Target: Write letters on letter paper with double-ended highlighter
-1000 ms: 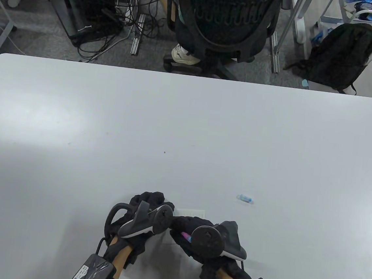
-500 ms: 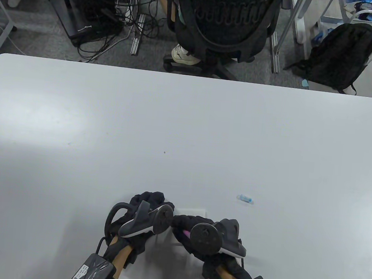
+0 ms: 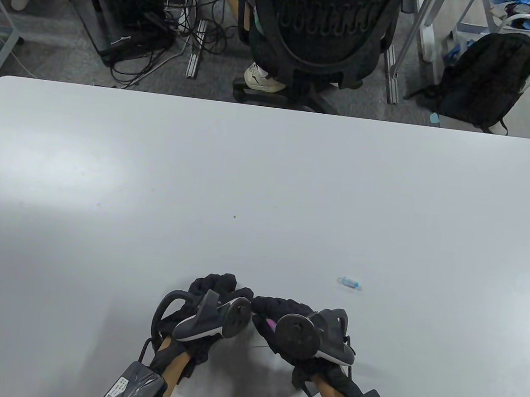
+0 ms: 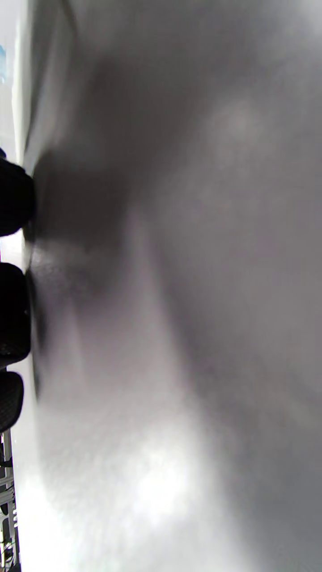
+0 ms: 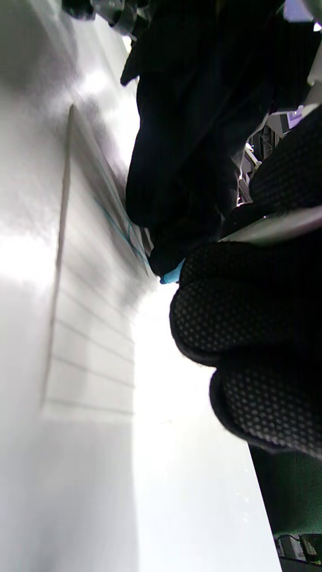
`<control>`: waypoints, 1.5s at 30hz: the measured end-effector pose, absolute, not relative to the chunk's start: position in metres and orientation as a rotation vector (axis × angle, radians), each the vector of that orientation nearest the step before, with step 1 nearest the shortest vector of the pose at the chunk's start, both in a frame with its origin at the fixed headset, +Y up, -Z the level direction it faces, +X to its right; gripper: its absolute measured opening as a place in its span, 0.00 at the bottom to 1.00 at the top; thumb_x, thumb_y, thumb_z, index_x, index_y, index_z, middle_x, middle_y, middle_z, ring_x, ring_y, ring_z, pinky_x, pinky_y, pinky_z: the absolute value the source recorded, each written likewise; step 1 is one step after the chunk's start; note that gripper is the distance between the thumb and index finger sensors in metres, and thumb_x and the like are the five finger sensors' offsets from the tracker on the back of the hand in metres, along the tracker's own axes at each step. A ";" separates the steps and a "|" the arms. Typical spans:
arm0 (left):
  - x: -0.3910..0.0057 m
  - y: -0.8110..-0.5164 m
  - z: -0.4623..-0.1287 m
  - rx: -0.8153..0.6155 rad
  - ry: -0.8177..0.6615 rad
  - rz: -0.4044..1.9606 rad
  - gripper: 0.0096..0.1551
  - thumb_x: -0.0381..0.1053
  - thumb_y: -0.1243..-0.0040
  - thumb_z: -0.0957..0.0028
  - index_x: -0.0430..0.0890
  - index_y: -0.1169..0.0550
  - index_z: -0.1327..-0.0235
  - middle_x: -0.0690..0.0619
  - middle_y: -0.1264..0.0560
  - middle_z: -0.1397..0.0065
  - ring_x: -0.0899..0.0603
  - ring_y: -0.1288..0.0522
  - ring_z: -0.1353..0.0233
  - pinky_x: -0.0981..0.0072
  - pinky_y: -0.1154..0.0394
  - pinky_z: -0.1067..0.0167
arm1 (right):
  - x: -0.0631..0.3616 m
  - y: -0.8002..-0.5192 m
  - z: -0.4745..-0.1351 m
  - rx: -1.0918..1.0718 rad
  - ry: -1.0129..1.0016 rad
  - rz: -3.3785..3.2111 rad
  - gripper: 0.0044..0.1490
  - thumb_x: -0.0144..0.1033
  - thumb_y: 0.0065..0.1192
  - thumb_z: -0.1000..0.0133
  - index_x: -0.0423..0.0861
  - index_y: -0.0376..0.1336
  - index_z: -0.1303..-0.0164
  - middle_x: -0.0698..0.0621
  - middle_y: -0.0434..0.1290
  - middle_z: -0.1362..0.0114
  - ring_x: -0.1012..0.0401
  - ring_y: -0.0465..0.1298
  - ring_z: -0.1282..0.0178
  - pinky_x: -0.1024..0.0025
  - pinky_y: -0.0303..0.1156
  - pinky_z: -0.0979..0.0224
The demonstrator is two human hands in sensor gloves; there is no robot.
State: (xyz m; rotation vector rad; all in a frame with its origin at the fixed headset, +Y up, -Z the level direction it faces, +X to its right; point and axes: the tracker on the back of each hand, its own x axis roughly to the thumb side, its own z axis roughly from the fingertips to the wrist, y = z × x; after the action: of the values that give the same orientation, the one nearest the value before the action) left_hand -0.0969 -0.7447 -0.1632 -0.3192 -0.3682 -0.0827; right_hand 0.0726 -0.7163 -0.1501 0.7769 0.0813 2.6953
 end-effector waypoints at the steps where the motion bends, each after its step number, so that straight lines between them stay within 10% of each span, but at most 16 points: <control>1: -0.097 -0.745 -0.163 -0.321 -0.371 -0.079 0.29 0.54 0.51 0.35 0.67 0.44 0.22 0.48 0.46 0.14 0.39 0.44 0.16 0.39 0.41 0.19 | 0.073 -0.717 -0.150 0.772 0.081 2.697 0.30 0.48 0.53 0.40 0.46 0.65 0.31 0.39 0.80 0.41 0.49 0.82 0.47 0.48 0.77 0.40; 45: -0.095 -0.744 -0.163 -0.313 -0.365 -0.057 0.26 0.56 0.49 0.36 0.67 0.38 0.25 0.48 0.45 0.14 0.38 0.43 0.16 0.38 0.39 0.20 | 0.071 -0.721 -0.150 0.752 0.088 2.718 0.31 0.47 0.53 0.39 0.44 0.65 0.30 0.37 0.79 0.39 0.47 0.82 0.46 0.46 0.76 0.39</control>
State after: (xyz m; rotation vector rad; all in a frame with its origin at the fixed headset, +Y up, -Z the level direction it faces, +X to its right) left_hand -0.0946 -0.7439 -0.1627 -0.3130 -0.3654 -0.0573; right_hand 0.0706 -0.7206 -0.1496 0.7522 0.0883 2.7177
